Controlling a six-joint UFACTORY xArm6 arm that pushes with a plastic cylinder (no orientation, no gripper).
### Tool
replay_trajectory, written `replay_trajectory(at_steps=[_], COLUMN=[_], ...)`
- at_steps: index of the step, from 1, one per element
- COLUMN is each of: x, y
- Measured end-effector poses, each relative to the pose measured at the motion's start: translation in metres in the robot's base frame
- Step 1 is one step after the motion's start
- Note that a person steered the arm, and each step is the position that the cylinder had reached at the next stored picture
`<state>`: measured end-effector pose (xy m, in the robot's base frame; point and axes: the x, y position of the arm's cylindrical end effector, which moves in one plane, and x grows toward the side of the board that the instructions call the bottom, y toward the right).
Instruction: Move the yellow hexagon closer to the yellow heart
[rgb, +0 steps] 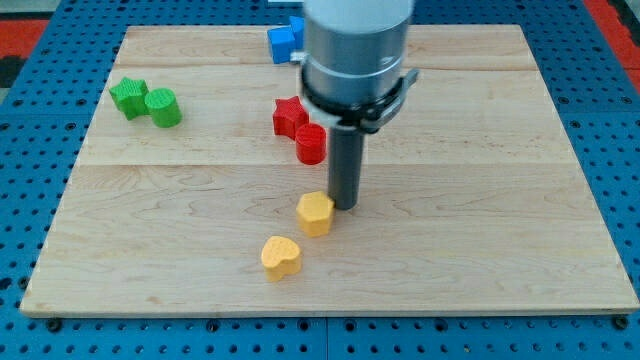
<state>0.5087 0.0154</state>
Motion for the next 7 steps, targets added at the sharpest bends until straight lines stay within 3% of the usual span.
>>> replay_trajectory(at_steps=[2, 3, 5, 7], x=[0.023, 0.007, -0.02, -0.005], y=[-0.028, -0.009, -0.067, -0.061])
